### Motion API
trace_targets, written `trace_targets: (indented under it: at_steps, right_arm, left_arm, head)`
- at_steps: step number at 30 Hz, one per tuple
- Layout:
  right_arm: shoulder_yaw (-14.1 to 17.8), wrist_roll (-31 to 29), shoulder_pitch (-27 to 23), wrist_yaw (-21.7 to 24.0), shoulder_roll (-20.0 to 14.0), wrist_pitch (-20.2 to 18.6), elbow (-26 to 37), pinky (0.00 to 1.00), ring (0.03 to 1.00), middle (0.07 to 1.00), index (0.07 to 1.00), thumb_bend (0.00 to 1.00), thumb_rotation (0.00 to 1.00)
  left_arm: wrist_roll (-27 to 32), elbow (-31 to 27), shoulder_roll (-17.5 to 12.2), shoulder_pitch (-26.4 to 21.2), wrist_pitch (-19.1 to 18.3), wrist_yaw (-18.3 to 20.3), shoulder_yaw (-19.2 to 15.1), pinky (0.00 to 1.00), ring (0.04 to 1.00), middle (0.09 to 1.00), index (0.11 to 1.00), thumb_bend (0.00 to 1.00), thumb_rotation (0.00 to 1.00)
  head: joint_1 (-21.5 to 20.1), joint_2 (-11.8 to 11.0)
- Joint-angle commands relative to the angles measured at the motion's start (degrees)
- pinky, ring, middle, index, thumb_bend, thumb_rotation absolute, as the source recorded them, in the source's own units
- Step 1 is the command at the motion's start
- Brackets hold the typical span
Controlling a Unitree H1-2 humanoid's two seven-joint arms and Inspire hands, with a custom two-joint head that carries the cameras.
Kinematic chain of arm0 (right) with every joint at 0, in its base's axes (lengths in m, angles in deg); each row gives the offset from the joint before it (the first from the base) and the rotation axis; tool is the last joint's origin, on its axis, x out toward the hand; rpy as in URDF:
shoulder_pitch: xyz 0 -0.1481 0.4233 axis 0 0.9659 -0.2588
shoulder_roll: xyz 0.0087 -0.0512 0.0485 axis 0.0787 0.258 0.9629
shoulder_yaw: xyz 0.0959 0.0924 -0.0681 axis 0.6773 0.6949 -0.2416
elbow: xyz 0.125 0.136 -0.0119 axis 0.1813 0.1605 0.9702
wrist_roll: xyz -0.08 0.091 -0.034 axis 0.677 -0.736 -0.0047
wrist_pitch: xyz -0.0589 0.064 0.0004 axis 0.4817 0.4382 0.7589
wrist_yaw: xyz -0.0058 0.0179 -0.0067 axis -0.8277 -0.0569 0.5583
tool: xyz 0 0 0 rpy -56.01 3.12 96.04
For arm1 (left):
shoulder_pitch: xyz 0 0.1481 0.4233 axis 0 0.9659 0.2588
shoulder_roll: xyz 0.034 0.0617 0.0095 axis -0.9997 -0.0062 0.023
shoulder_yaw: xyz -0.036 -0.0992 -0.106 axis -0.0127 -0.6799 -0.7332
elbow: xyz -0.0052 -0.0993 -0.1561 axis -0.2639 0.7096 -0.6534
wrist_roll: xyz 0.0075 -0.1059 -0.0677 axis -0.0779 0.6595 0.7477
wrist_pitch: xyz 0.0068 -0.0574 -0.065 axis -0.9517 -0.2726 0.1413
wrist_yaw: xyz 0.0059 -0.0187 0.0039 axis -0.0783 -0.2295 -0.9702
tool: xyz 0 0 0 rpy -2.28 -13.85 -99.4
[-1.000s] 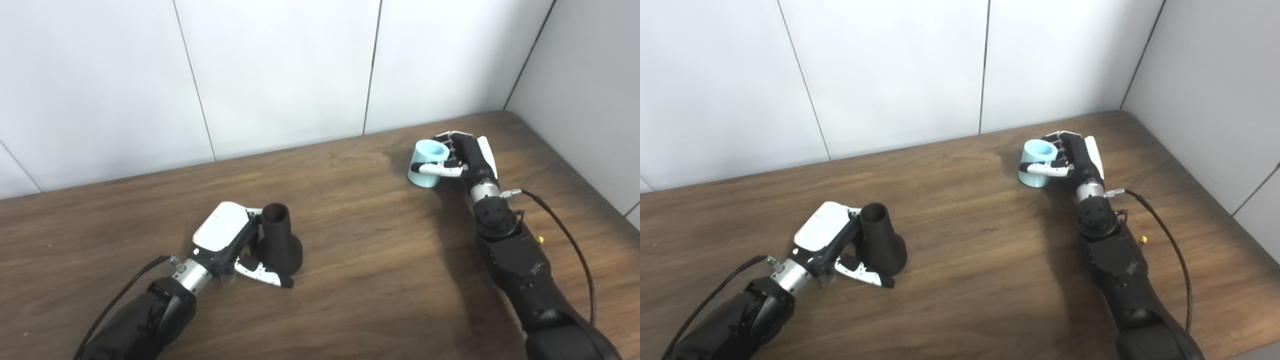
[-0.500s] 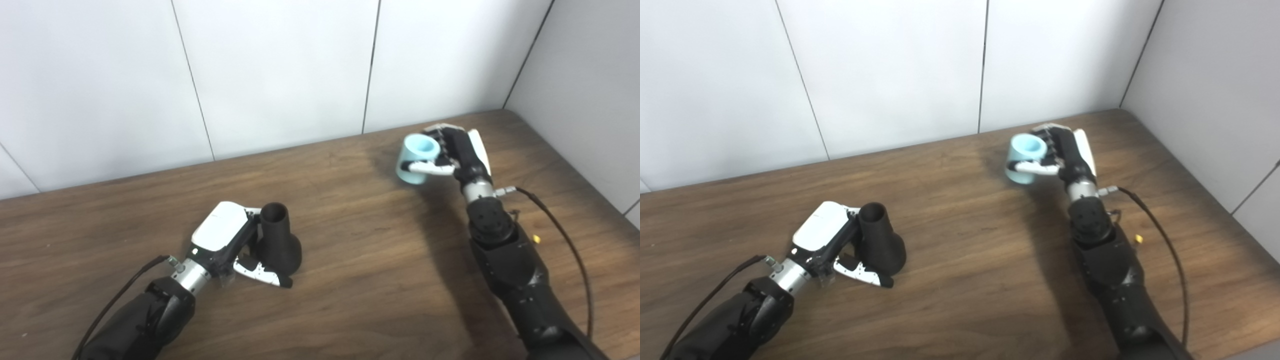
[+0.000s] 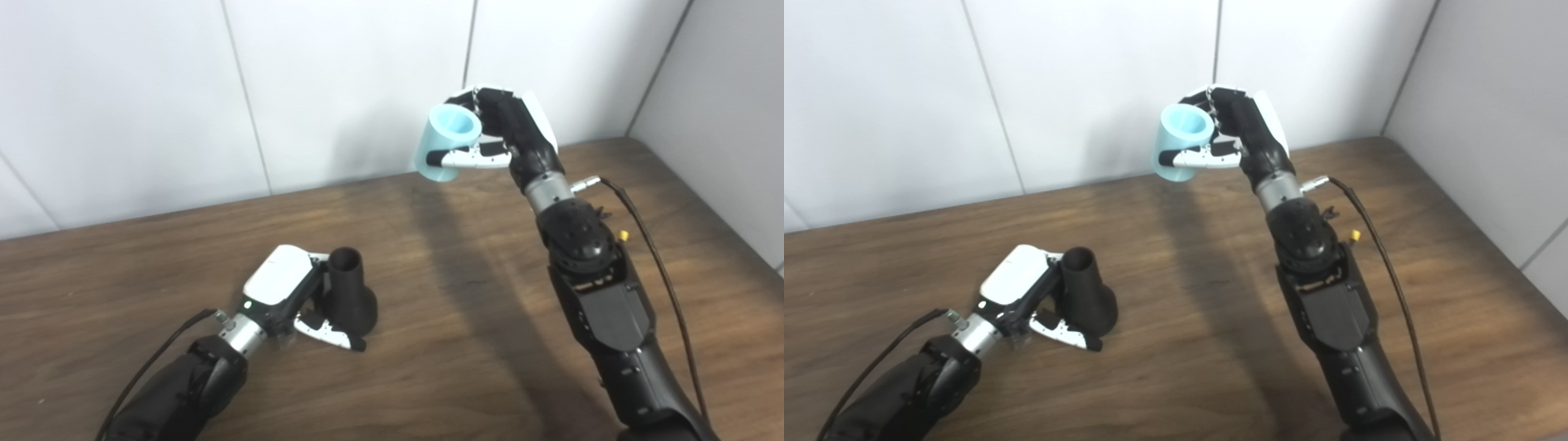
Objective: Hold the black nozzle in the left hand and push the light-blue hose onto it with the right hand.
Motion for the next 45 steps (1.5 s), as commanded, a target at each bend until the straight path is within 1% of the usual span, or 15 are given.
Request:
trace_targets:
  at_steps: [1,4,7,9,11,13,15,21,23,27,28,32,37,42,45]
  right_arm:
    - [-0.4,-0.8,-4.2,2.0,-0.8,0.8,4.3,0.34,0.448,0.520,0.467,0.52,0.00]
    - [-1.1,-1.4,-4.8,3.2,0.0,-1.2,5.5,0.35,0.460,0.524,0.461,0.52,0.00]
    - [-2.0,-1.5,-4.9,4.9,0.0,-3.6,7.1,0.34,0.451,0.500,0.470,0.52,0.00]
    - [-2.7,-1.3,-4.8,6.1,-0.1,-6.3,8.7,0.33,0.441,0.491,0.479,0.52,0.00]
    - [-3.7,-0.4,-4.8,7.3,-0.1,-10.0,10.9,0.32,0.435,0.491,0.483,0.52,0.00]
    - [-4.6,2.0,-4.7,8.4,0.4,-11.6,12.6,0.31,0.438,0.491,0.480,0.52,0.00]
    - [-4.6,3.7,-4.4,8.9,2.1,-11.8,13.6,0.31,0.436,0.489,0.483,0.52,0.00]
    - [-3.1,4.5,-4.0,12.5,7.2,-11.8,14.1,0.33,0.449,0.491,0.472,0.52,0.00]
    - [-2.9,5.8,-4.0,14.1,8.5,-11.8,14.4,0.30,0.441,0.494,0.476,0.52,0.00]
    - [-2.6,8.4,-4.4,16.6,11.1,-11.8,14.2,0.28,0.428,0.492,0.486,0.52,0.00]
    - [-2.7,8.8,-4.4,17.3,11.5,-11.8,14.1,0.27,0.426,0.492,0.488,0.52,0.00]
    - [-3.2,12.3,-4.3,20.3,12.3,-11.8,14.4,0.33,0.454,0.484,0.471,0.52,0.00]
    - [-3.1,16.1,-3.9,23.5,13.2,-11.8,14.5,0.33,0.455,0.481,0.473,0.52,0.00]
    - [-1.4,18.2,-3.2,27.1,15.0,-11.8,14.3,0.32,0.446,0.488,0.477,0.52,0.00]
    - [-0.6,19.4,-3.0,28.9,15.8,-11.8,14.3,0.31,0.443,0.489,0.480,0.52,0.00]
  left_arm:
    - [-5.1,7.4,2.3,11.8,-1.3,7.4,5.5,0.29,0.413,0.447,0.502,0.50,0.00]
    - [-5.0,6.5,2.6,12.0,-2.0,8.1,5.5,0.29,0.399,0.443,0.510,0.50,0.00]
    - [-4.9,6.1,2.8,12.0,-2.4,8.6,5.4,0.31,0.409,0.444,0.508,0.50,0.00]
    - [-4.9,6.4,3.1,11.9,-2.4,8.5,5.3,0.31,0.416,0.446,0.504,0.50,0.00]
    - [-4.9,6.7,3.3,11.9,-2.5,8.3,5.2,0.31,0.415,0.444,0.507,0.50,0.00]
    - [-5.1,7.0,3.5,11.7,-2.7,8.2,5.2,0.32,0.404,0.437,0.519,0.50,0.00]
    - [-5.3,7.1,3.6,11.6,-2.7,8.0,5.1,0.33,0.404,0.440,0.521,0.50,0.00]
    - [-5.7,7.8,4.1,11.1,-2.9,7.7,5.1,0.33,0.399,0.433,0.507,0.50,0.00]
    - [-5.5,7.9,4.2,11.1,-3.0,8.0,4.9,0.33,0.396,0.440,0.523,0.50,0.00]
    - [-5.7,8.1,4.5,11.4,-2.8,7.2,4.7,0.31,0.412,0.446,0.509,0.50,0.00]
    - [-5.7,7.9,4.6,11.5,-2.8,7.3,4.7,0.30,0.414,0.447,0.506,0.50,0.00]
    - [-5.7,7.7,4.8,11.6,-2.7,7.6,4.7,0.32,0.399,0.440,0.513,0.50,0.00]
    - [-5.8,7.9,5.2,11.8,-3.0,7.7,4.6,0.29,0.384,0.439,0.521,0.50,0.00]
    - [-5.8,7.1,5.0,11.9,-3.2,8.2,4.5,0.30,0.389,0.442,0.519,0.50,0.00]
    - [-5.4,6.4,4.9,12.0,-4.0,9.6,4.3,0.31,0.398,0.448,0.511,0.50,0.00]
  head:
    - [0.6,0.2]
    - [2.2,0.6]
    - [3.7,1.1]
    - [4.1,1.2]
    - [4.8,1.5]
    - [5.1,1.6]
    - [5.3,1.7]
    - [6.4,2.3]
    - [6.6,2.4]
    - [6.8,2.6]
    - [6.8,2.6]
    - [7.9,3.1]
    - [8.8,3.6]
    - [9.0,4.0]
    - [9.3,4.4]
